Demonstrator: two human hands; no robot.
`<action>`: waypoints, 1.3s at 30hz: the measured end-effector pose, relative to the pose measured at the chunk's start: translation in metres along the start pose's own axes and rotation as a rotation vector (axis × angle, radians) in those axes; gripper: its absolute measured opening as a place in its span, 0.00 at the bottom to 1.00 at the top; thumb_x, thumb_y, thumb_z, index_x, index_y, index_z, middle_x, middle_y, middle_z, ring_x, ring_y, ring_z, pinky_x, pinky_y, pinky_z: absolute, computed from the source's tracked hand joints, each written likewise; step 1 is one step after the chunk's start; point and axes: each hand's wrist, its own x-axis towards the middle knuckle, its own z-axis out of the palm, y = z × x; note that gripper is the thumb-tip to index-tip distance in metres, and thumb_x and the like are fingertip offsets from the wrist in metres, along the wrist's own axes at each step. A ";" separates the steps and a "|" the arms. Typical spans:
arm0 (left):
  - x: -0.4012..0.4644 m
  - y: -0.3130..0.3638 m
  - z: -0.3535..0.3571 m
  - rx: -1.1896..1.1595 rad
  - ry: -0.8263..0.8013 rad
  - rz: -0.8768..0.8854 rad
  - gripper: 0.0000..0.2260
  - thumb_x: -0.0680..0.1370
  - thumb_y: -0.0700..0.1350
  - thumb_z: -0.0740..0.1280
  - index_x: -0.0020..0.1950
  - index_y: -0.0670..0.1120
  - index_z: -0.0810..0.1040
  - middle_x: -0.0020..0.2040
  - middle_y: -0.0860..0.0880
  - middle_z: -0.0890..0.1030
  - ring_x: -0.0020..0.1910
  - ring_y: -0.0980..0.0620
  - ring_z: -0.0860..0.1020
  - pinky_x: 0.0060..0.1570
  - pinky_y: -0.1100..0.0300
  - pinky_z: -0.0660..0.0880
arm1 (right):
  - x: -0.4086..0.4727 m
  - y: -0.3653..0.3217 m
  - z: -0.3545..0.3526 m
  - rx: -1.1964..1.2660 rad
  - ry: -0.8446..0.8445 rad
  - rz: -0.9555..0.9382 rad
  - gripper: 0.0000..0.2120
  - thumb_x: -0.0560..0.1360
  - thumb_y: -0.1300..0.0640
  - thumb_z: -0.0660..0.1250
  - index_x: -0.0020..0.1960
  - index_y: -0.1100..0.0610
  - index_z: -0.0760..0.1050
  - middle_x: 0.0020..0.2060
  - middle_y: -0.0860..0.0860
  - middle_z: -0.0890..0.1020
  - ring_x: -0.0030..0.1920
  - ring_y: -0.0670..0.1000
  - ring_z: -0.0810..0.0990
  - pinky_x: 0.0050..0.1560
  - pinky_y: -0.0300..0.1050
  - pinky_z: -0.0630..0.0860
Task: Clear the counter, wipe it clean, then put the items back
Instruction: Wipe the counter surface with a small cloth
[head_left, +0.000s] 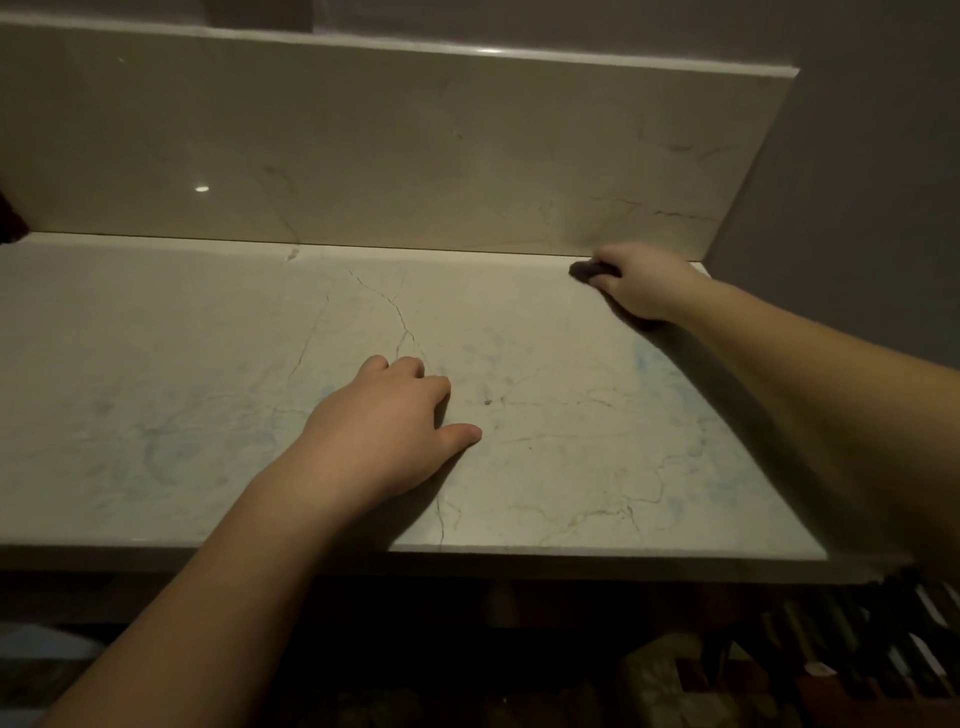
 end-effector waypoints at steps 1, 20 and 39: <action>0.000 0.000 0.000 0.005 -0.001 0.001 0.26 0.77 0.66 0.56 0.71 0.53 0.69 0.70 0.52 0.68 0.68 0.50 0.64 0.56 0.54 0.72 | -0.014 -0.005 -0.001 0.017 -0.021 -0.059 0.09 0.79 0.49 0.61 0.55 0.53 0.74 0.54 0.54 0.79 0.52 0.57 0.75 0.49 0.49 0.71; -0.001 0.000 0.001 0.013 -0.002 -0.008 0.27 0.77 0.66 0.56 0.72 0.54 0.67 0.72 0.52 0.67 0.70 0.50 0.63 0.59 0.52 0.71 | -0.053 -0.027 0.000 0.060 -0.080 -0.399 0.12 0.79 0.48 0.62 0.60 0.50 0.75 0.53 0.48 0.79 0.52 0.52 0.75 0.53 0.48 0.71; 0.004 -0.003 0.001 0.071 -0.014 0.037 0.23 0.77 0.67 0.57 0.61 0.53 0.74 0.61 0.50 0.73 0.60 0.49 0.69 0.47 0.54 0.71 | -0.155 -0.060 -0.005 0.068 -0.168 -0.610 0.13 0.78 0.42 0.57 0.59 0.41 0.73 0.50 0.43 0.77 0.49 0.43 0.72 0.50 0.43 0.63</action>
